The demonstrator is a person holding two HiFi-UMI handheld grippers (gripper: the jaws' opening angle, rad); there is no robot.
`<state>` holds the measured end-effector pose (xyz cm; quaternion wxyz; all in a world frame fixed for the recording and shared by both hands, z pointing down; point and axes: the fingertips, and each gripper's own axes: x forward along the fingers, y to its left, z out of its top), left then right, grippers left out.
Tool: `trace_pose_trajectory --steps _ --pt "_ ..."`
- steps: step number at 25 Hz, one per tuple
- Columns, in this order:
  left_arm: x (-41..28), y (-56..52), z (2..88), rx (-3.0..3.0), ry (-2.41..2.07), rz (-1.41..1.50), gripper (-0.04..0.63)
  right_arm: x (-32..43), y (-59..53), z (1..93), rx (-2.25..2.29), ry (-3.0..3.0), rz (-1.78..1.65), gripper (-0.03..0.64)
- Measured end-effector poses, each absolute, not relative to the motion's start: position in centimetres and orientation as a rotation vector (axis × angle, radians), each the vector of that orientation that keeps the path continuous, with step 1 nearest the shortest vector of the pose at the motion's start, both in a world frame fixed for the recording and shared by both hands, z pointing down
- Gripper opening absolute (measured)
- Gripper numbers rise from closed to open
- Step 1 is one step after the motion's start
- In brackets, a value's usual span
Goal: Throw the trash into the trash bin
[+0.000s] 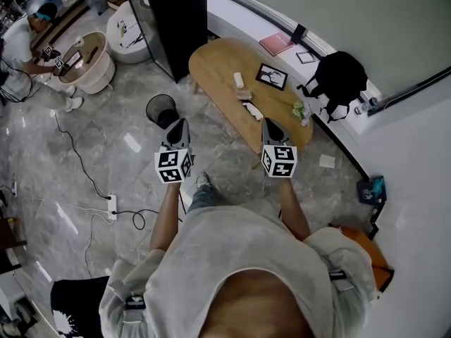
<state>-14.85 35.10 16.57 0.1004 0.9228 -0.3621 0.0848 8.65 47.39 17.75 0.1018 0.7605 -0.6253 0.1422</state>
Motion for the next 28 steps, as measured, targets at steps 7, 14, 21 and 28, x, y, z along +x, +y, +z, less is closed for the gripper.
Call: trace_pose_trajectory --steps 7,14,21,28 --pt "-13.3 25.3 15.0 2.780 -0.993 0.214 0.018 9.6 39.0 15.9 2.311 -1.788 0.373 0.029" --pt "-12.1 18.9 15.1 2.823 -0.900 0.227 0.018 10.0 34.7 16.3 2.366 -1.696 0.383 0.029" --pt "-11.1 16.2 16.4 2.835 -0.825 0.256 0.017 10.7 34.0 17.7 2.395 -1.617 0.433 0.029" --pt "-9.0 14.4 17.8 2.823 -0.810 0.293 0.018 13.2 31.8 19.1 2.364 -1.610 0.462 0.029"
